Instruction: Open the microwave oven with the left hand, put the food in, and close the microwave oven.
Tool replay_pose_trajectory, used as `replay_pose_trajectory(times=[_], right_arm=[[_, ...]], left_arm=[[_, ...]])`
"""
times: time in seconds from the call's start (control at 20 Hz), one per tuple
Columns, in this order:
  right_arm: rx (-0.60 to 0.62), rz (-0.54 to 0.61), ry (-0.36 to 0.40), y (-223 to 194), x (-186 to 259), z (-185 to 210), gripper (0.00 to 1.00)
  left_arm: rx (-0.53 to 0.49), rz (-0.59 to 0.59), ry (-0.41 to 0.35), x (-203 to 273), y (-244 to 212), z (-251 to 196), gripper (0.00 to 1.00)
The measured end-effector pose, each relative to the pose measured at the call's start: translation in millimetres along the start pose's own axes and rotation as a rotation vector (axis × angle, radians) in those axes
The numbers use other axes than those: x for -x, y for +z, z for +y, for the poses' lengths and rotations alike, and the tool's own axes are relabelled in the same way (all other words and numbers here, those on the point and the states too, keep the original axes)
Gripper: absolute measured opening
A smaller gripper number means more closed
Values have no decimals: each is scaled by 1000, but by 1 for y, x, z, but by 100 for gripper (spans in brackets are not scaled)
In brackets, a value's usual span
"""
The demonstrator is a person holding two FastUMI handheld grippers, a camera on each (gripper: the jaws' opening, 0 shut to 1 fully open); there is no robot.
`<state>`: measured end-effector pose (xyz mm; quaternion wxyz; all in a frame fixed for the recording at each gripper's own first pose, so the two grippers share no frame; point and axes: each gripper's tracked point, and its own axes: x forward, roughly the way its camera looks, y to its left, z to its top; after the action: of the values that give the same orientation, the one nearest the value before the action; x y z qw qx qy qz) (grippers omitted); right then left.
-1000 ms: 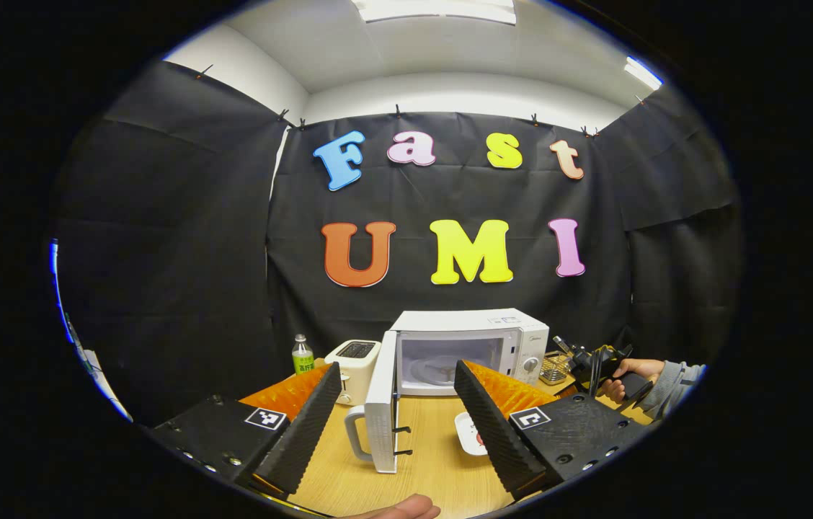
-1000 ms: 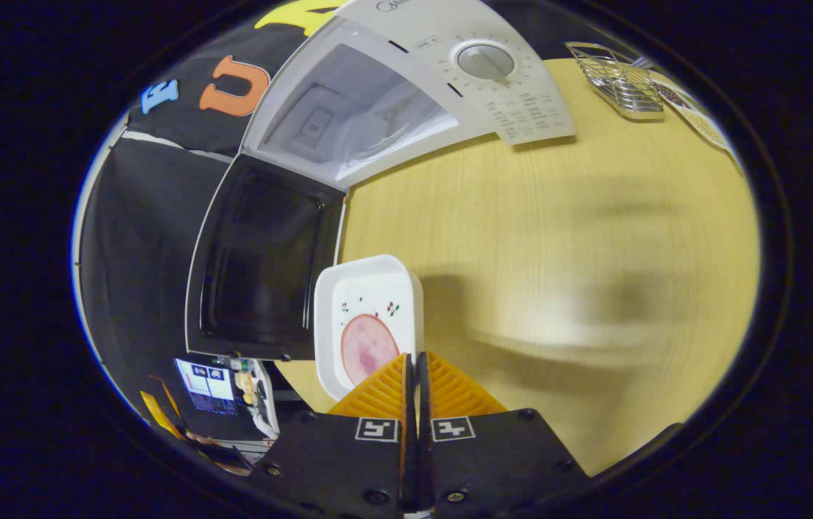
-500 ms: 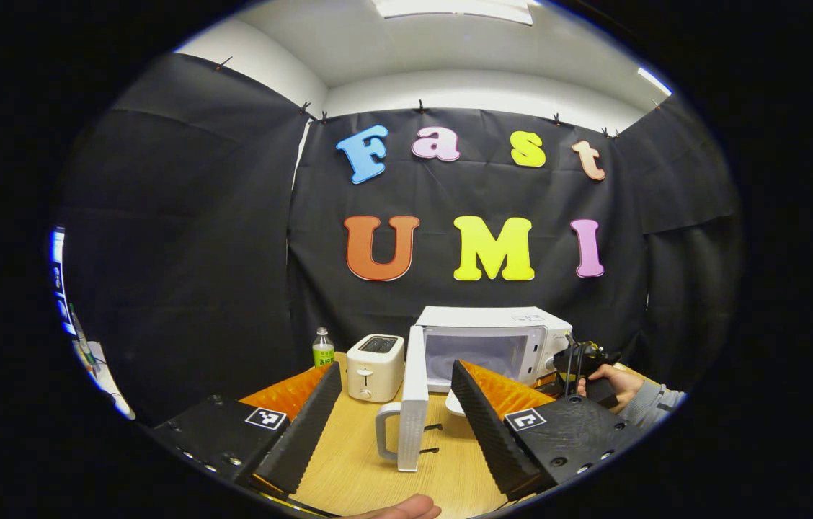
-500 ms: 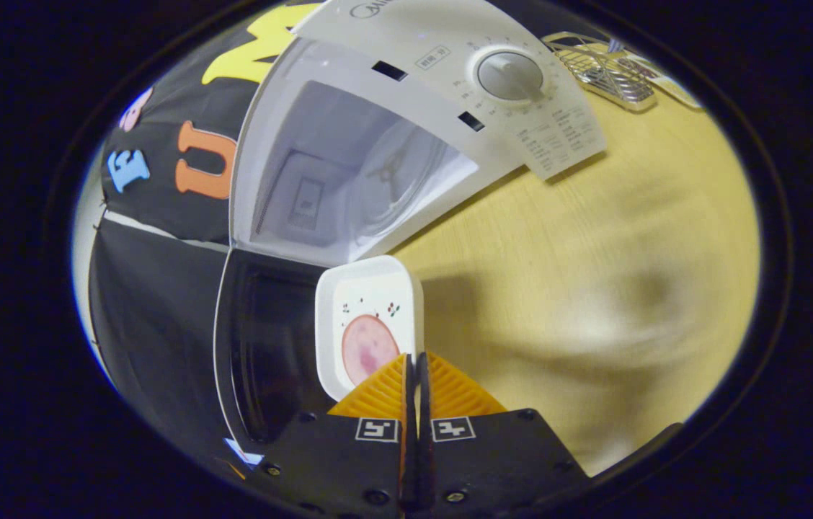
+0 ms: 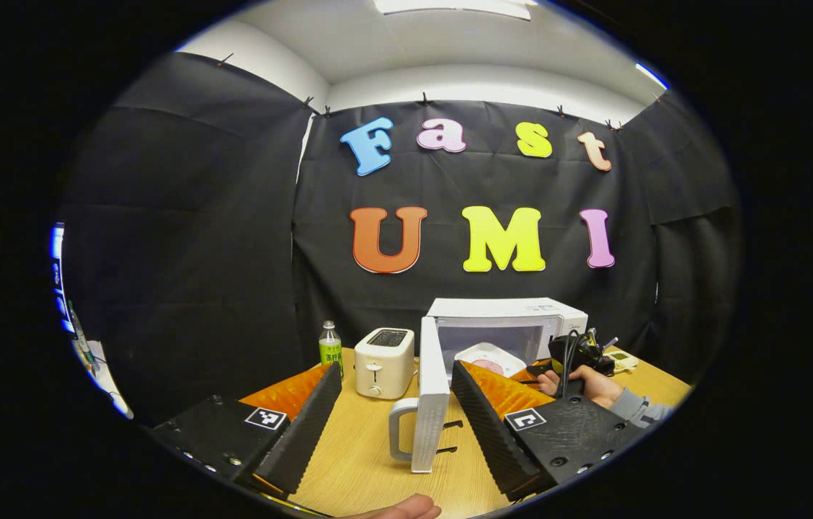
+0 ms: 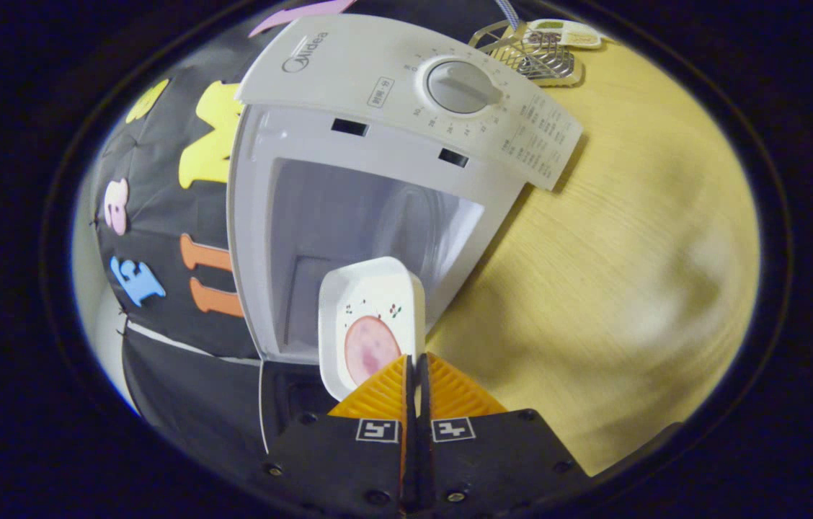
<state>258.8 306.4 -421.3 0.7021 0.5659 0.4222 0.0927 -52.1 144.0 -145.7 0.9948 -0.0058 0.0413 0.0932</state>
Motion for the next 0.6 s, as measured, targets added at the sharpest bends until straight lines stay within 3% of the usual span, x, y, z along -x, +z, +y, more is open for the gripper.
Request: replay_pose_trajectory(times=[0.15,0.4,0.55,0.6], right_arm=[[-50,-135,19,10,-17,10,3],[-94,-188,-3,19,-57,14,4],[-57,-268,-20,40,-74,13,0],[-38,-296,-27,48,-77,12,4]], left_arm=[[6,2,-5,-4,-5,2,94],[1,-1,-53,-6,-14,-5,94],[-6,10,-34,-8,-20,1,94],[-8,13,-36,-6,-22,1,94]])
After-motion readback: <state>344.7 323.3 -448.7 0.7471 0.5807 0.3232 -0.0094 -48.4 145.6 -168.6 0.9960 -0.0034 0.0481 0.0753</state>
